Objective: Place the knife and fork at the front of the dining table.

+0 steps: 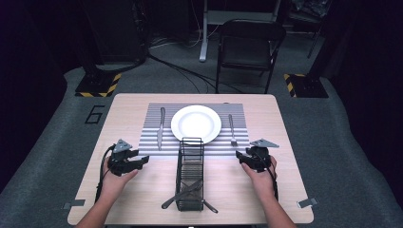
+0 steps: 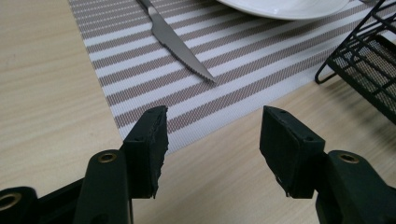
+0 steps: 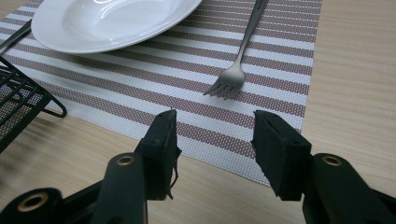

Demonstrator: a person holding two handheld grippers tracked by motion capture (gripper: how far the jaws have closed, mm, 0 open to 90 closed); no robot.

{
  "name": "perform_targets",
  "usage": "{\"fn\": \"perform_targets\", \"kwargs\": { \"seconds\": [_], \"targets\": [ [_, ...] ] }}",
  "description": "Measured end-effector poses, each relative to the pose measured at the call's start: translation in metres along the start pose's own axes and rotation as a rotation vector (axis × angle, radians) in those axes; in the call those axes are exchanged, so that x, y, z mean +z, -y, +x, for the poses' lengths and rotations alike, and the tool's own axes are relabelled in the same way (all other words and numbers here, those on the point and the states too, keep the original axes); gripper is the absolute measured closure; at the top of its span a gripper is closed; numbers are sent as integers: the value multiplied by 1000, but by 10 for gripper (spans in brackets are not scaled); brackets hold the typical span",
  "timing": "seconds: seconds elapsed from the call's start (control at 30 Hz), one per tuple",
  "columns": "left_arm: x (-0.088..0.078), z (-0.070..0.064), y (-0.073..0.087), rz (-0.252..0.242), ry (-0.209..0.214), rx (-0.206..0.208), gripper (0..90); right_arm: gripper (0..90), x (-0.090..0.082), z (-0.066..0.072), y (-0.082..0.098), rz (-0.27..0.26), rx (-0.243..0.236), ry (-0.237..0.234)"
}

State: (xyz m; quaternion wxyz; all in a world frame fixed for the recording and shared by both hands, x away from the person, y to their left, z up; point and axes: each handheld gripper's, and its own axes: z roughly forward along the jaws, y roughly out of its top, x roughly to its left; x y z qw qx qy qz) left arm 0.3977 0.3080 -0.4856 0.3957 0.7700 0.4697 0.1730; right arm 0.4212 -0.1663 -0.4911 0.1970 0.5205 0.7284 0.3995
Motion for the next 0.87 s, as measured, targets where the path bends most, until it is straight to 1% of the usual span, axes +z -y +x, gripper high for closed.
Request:
{"fn": "perform_targets", "kwargs": {
  "seconds": [0.1,0.17,0.2,0.23,0.27,0.33,0.4,0.43,0.53,0.57,0.6,0.63,0.67,0.73,0.77,0.8,0.87],
  "targets": [
    [2,4,8,5,-3,-8,410,498,1,1,0,4,1,-1],
    [2,7,12,-4,-2,-16,408,498,1,1,1,7,9,3],
    [3,8,14,-4,-3,-18,405,498,1,1,1,8,4,5],
    [4,10,16,-13,-5,-34,404,498,2,1,1,6,4,4],
    [4,11,17,-7,-1,-40,402,497,2,1,2,5,2,3],
    [6,15,20,-7,-9,-52,399,494,3,1,2,4,-8,2],
    [8,18,23,5,-9,-61,396,491,3,1,3,6,-6,3],
    [9,19,25,8,-17,-66,394,489,4,1,3,9,-1,5],
    [12,24,28,22,-52,-57,390,486,4,-1,5,8,-2,7],
    [12,26,29,32,-60,-58,389,485,4,-2,5,8,-1,9],
    [12,28,30,30,-70,-60,382,482,5,-2,5,8,0,12],
    [12,29,31,26,-79,-67,374,480,5,-2,6,9,4,9],
    [12,31,32,32,-77,-77,371,477,5,-2,6,11,1,11],
    [11,36,33,23,-78,-100,371,462,6,-3,6,14,-6,15],
    [11,37,33,14,-90,-109,371,455,6,-3,6,13,-2,17],
    [9,39,33,23,-95,-115,371,446,6,-4,7,12,-2,19],
    [7,42,34,9,-114,-129,371,438,6,-4,7,11,5,25]
  ]
}}
